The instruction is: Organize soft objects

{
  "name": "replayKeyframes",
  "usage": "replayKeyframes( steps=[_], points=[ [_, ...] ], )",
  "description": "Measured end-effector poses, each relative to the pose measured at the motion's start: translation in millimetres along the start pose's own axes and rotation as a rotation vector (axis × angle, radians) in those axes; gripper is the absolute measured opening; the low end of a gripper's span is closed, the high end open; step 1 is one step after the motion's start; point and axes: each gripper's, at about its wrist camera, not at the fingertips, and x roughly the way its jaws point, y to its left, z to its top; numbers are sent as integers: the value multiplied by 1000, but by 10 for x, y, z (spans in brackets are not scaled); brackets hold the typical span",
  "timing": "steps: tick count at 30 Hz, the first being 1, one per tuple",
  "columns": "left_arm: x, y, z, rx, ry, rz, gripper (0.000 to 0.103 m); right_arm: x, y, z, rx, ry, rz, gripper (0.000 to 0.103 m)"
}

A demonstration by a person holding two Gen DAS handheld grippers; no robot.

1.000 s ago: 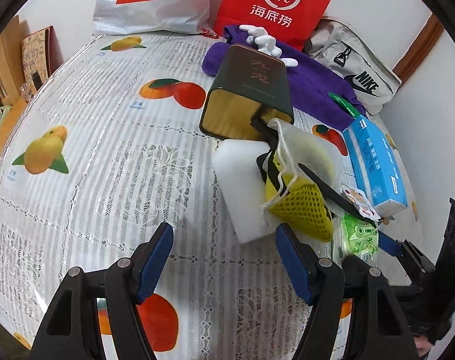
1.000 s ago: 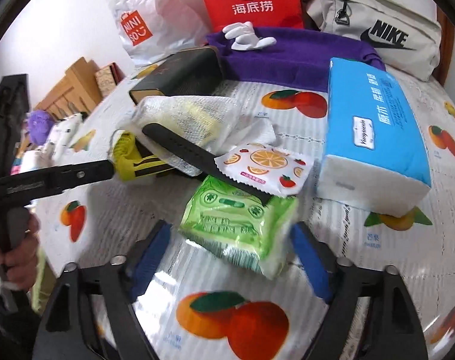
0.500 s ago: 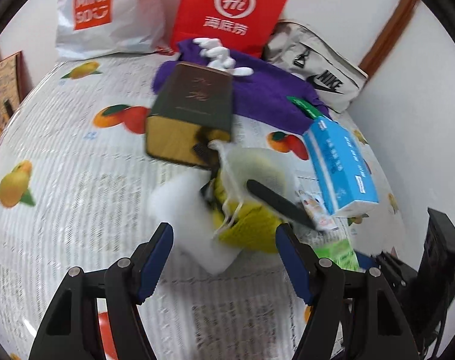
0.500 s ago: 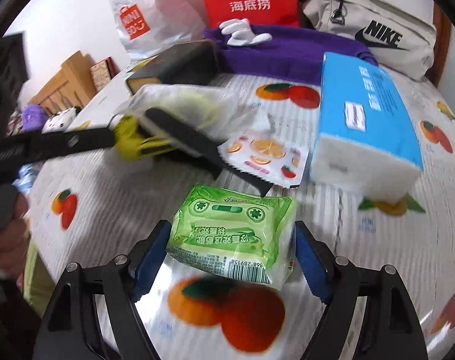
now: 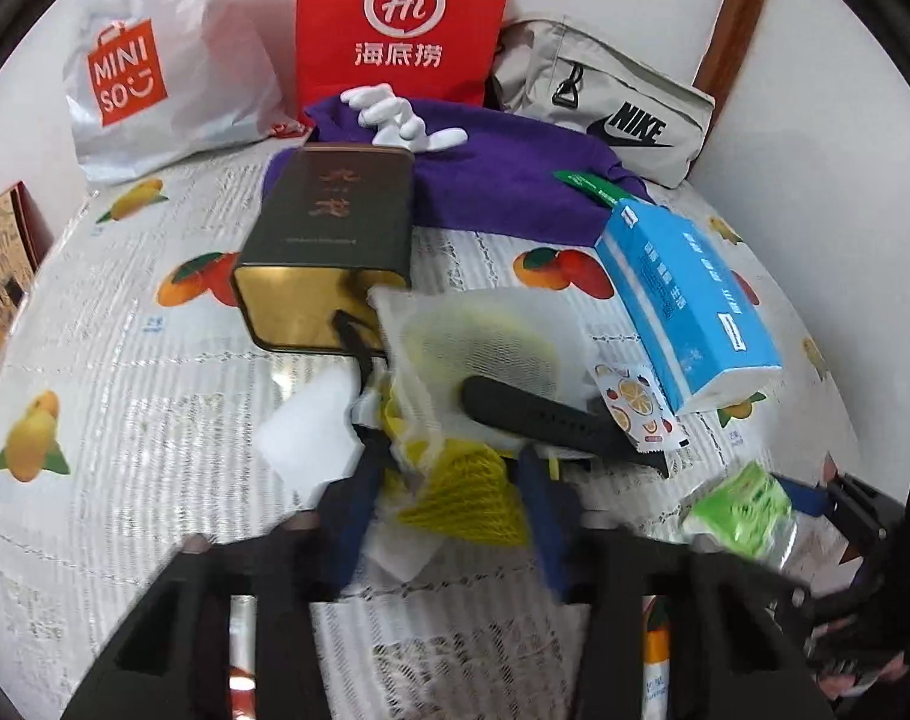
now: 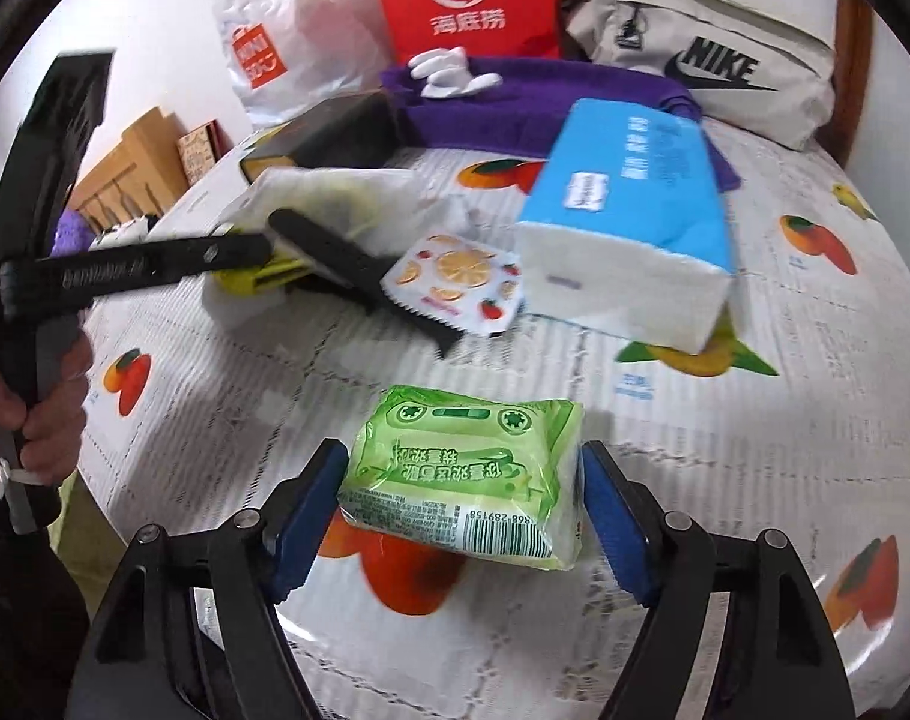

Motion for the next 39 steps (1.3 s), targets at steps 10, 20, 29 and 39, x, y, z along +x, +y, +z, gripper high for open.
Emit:
replayKeyframes(
  steps=[10,20,29,39],
  points=[
    [-475,221,-58,-26,-56,43,37,-103,-75,26,8,-27,-8,77],
    [-256,469,-302,-85,19,97,52,-57,-30,-18,0,-3,-5,77],
    [-191,551,-429,-76,36,95,77,-12,17,-16,-10,11,-10,77],
    [-258,587,-519,-116,9,-33,42,-3,62,-21,-29,18,-9,77]
  ],
)
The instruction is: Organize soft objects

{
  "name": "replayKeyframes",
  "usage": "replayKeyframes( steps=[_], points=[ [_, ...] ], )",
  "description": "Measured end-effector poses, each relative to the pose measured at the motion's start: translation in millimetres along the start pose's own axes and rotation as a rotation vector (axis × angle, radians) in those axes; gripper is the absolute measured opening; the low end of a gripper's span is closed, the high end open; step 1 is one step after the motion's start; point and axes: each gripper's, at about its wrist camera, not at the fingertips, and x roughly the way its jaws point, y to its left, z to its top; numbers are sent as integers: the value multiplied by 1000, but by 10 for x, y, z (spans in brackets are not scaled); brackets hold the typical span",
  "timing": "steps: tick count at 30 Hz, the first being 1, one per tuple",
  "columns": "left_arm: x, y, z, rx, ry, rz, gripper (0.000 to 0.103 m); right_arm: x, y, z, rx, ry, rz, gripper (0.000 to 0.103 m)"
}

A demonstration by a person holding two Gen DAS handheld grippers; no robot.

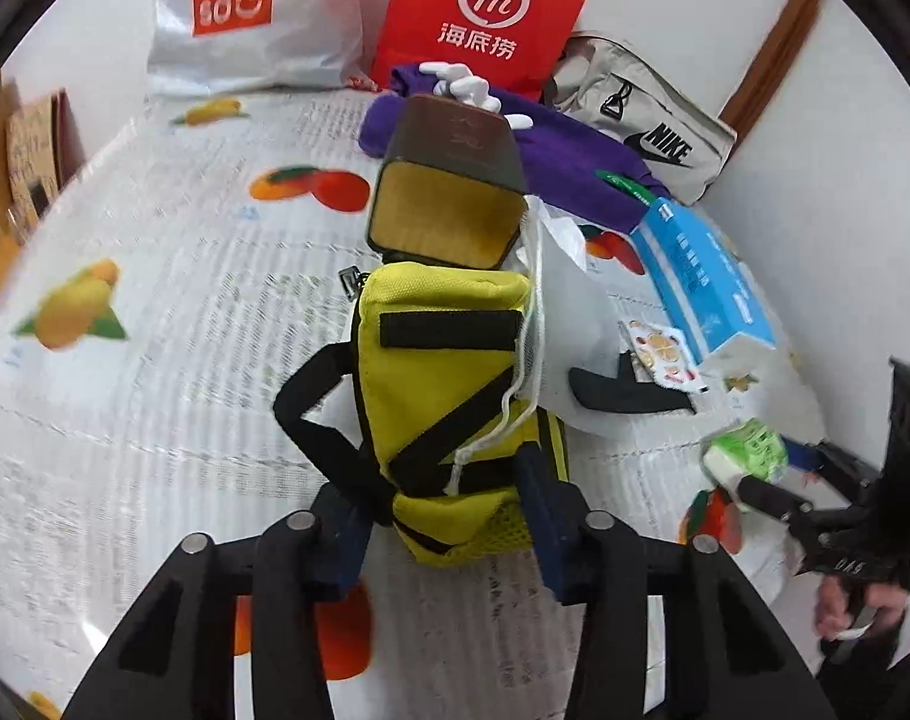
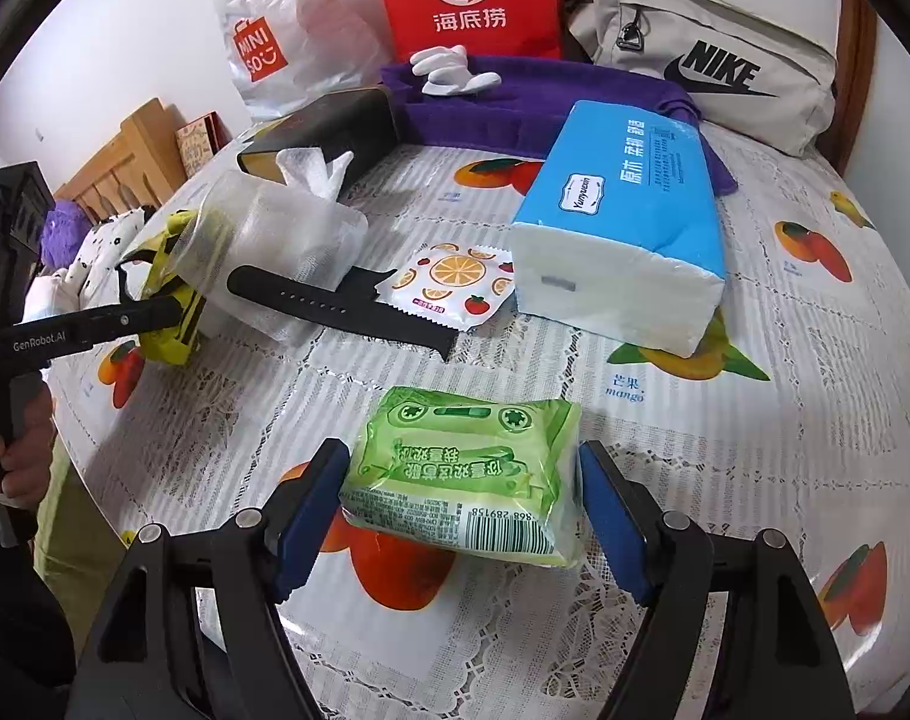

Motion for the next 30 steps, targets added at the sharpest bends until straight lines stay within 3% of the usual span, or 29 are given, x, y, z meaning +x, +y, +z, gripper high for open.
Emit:
replayKeyframes(
  steps=[7,16,30],
  points=[
    [-207,132,40,-13,-37,113,41,-58,-32,6,1,-17,-13,76],
    [-376,357,0,-70,-63,183,41,-131,-267,-48,47,-29,-81,76],
    [-282,73,116,-55,-54,85,41,-210,-425,11,95,-54,-92,76]
  ],
)
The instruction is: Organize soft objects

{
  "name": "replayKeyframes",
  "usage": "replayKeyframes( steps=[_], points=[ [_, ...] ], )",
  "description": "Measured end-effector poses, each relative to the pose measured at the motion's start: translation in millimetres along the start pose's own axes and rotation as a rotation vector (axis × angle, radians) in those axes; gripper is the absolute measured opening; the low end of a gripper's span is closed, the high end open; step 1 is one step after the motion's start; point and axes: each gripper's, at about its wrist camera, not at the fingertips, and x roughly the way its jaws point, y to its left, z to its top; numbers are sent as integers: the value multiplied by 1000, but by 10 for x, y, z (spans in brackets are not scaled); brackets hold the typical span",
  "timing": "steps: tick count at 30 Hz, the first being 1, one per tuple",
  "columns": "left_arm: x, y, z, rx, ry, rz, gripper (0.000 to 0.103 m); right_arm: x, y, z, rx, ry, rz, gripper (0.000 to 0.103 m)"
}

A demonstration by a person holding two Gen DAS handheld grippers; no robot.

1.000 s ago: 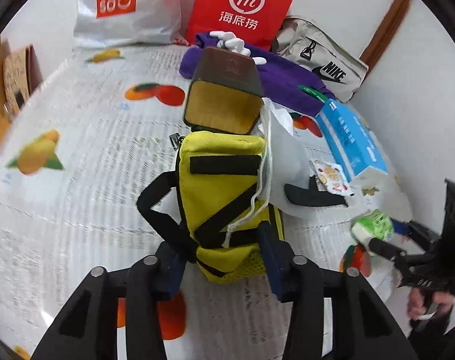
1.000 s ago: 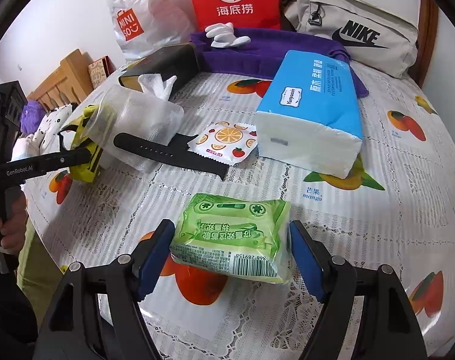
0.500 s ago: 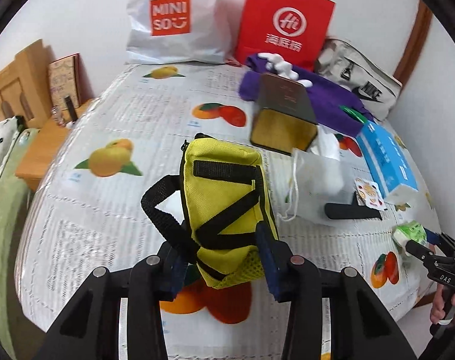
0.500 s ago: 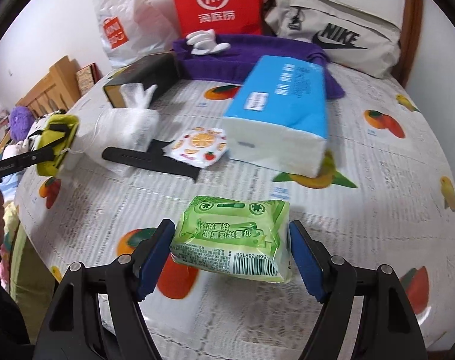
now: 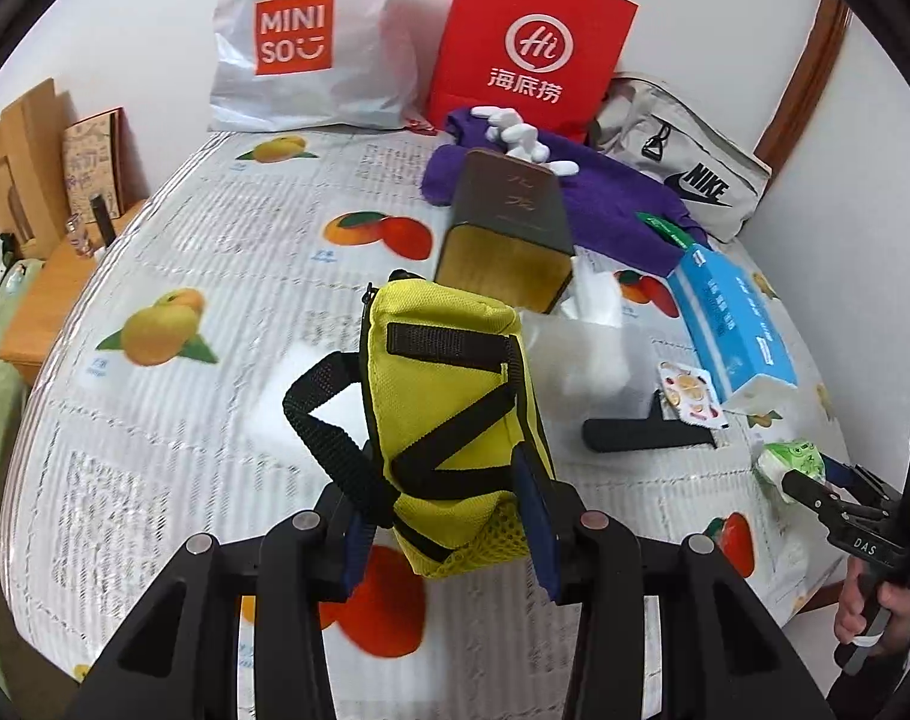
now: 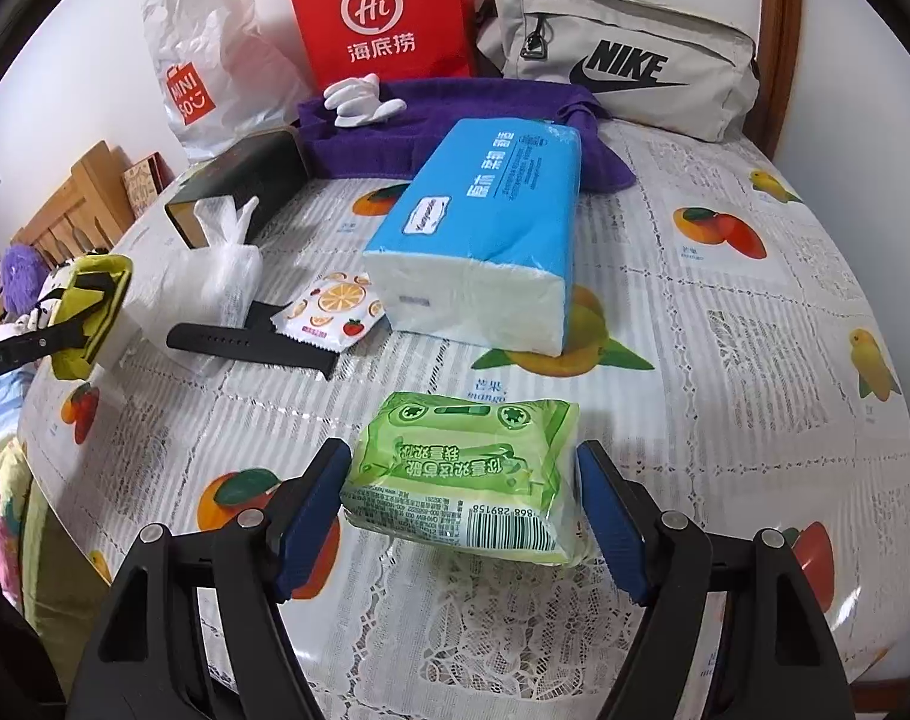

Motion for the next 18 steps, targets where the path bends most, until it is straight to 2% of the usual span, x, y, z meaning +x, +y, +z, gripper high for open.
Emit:
replayKeyframes(
  steps=[9,18],
  points=[
    [-89,-133,236,16,-29,-18,41,-271,75,221,-26,-70,49,76],
    [-140,-206,524,12,-62,-42,41,-399,33,594,-37,-136,51,76]
  ],
)
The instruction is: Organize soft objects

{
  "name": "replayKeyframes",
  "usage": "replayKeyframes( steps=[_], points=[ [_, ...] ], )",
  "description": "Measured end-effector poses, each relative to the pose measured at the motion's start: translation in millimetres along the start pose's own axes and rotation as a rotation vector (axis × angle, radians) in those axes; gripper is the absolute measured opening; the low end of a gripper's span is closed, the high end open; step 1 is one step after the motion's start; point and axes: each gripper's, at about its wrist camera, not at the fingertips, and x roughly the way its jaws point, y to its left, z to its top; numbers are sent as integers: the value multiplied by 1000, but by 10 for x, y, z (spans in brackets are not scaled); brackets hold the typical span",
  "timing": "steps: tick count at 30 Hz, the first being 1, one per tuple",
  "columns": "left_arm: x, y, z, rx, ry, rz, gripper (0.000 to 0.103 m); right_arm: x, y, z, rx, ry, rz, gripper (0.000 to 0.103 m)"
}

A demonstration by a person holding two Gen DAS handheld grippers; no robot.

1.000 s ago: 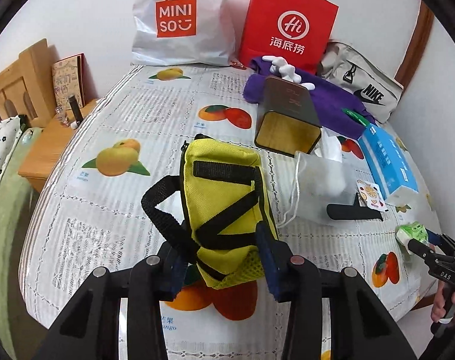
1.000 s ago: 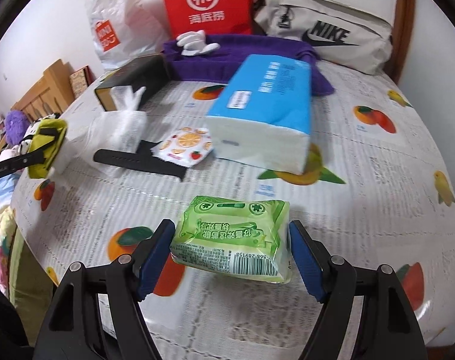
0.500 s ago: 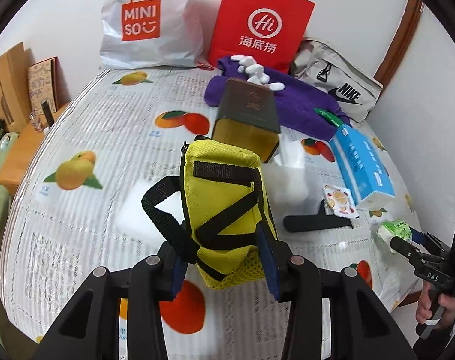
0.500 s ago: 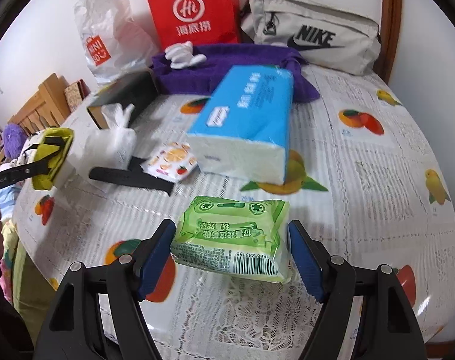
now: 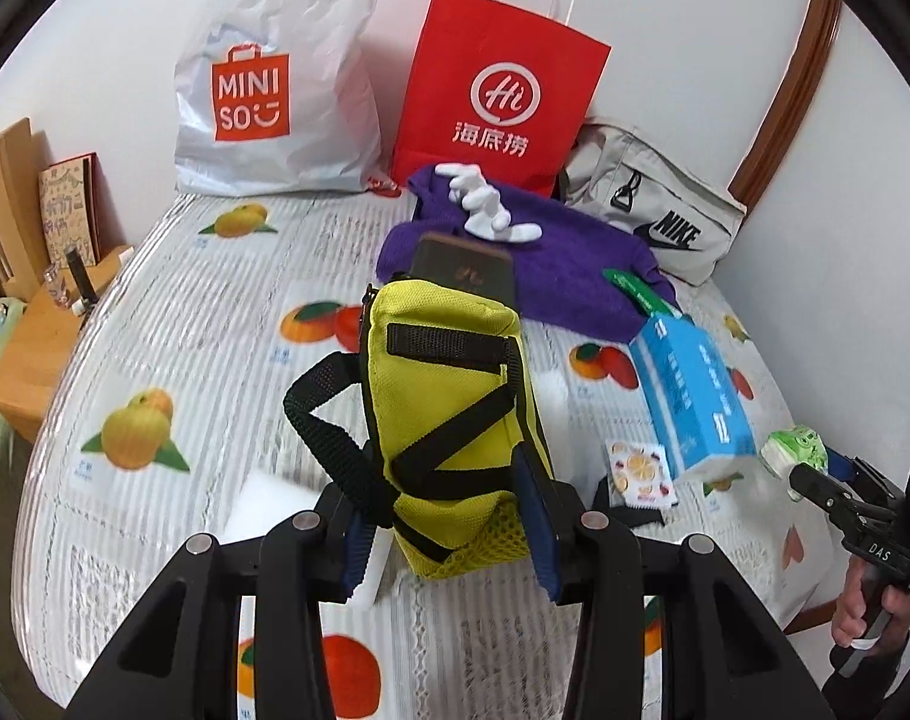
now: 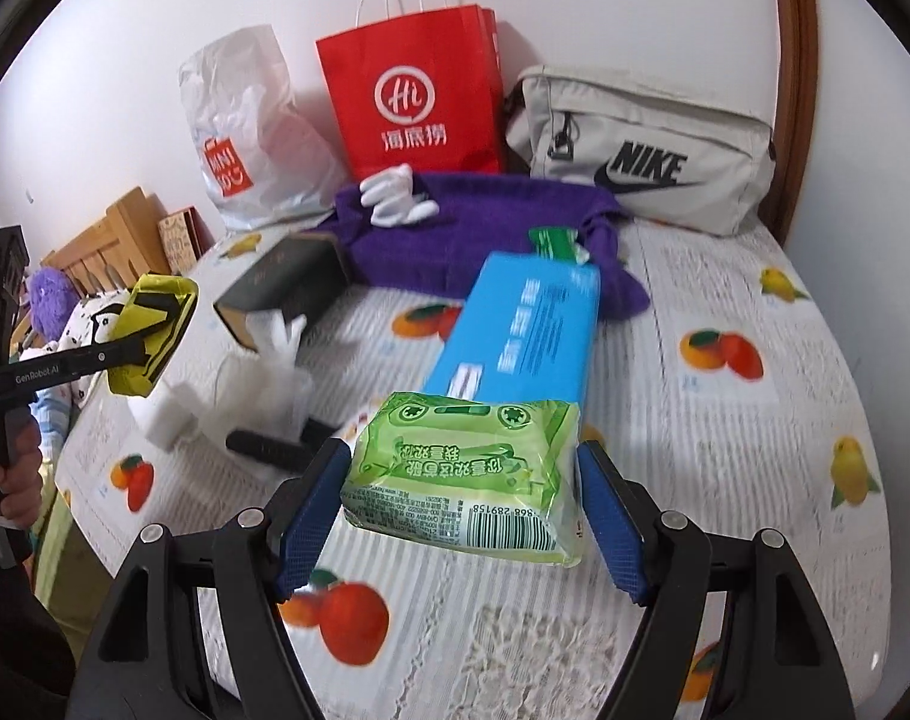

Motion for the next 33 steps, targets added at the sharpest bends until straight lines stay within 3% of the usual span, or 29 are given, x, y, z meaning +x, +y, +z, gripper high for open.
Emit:
replayKeyframes(
  steps=[16,33],
  points=[
    [153,-132,531,20,-15,-20,41,155,-191,650,3,-73,-12,75],
    [762,-254,1194,34,17,-24,41,790,-473,1418,1,-101,-24,76]
  ],
)
